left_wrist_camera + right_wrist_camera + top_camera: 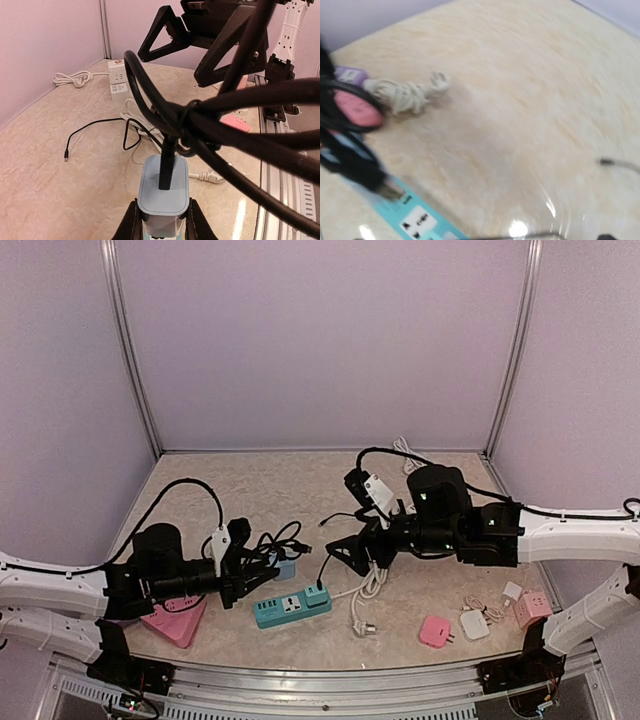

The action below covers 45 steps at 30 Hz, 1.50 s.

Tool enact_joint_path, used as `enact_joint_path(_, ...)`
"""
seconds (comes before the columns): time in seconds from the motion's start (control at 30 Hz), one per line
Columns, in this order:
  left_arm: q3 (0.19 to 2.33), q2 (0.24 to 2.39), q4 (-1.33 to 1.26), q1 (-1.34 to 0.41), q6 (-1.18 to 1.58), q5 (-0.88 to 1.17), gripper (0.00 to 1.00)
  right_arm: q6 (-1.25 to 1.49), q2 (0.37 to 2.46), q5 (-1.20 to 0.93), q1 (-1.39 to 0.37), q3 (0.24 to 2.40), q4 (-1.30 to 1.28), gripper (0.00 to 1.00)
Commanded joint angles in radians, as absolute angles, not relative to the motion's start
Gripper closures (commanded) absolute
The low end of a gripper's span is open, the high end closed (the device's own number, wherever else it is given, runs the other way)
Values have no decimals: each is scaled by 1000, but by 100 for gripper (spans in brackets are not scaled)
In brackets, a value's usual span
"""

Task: Insert the plug
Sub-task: Adjust the plug, then insert the plug into the socket.

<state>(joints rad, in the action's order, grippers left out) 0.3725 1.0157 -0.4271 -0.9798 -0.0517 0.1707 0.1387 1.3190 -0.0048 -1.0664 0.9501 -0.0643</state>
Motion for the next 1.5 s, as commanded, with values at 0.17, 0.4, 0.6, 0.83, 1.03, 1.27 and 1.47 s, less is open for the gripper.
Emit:
enact_joint_path(0.17,176,1115,-811,-996,28,257,100,322,1348,19,-1049,789,55,4)
enact_joint_path(0.4,163,1333,-1068,-947,3,319,100,268,1343,-64,-1048,754,93,4)
enact_joint_path(0.6,168,1479,-1178,-938,71,271,100,271,1353,-42,-1045,752,89,4)
enact_joint_path(0.83,187,1599,-1265,-954,42,267,100,281,1336,-48,-1045,747,71,3)
enact_joint_path(1.03,171,1617,-1271,-982,15,217,100,264,1300,-53,-1043,725,61,3)
enact_joint_path(1.27,195,1631,-1207,-987,30,165,100,251,1292,-58,-1042,748,25,3)
enact_joint_path(1.47,196,1646,-1179,-924,27,246,100,214,1318,-93,-1042,730,18,4)
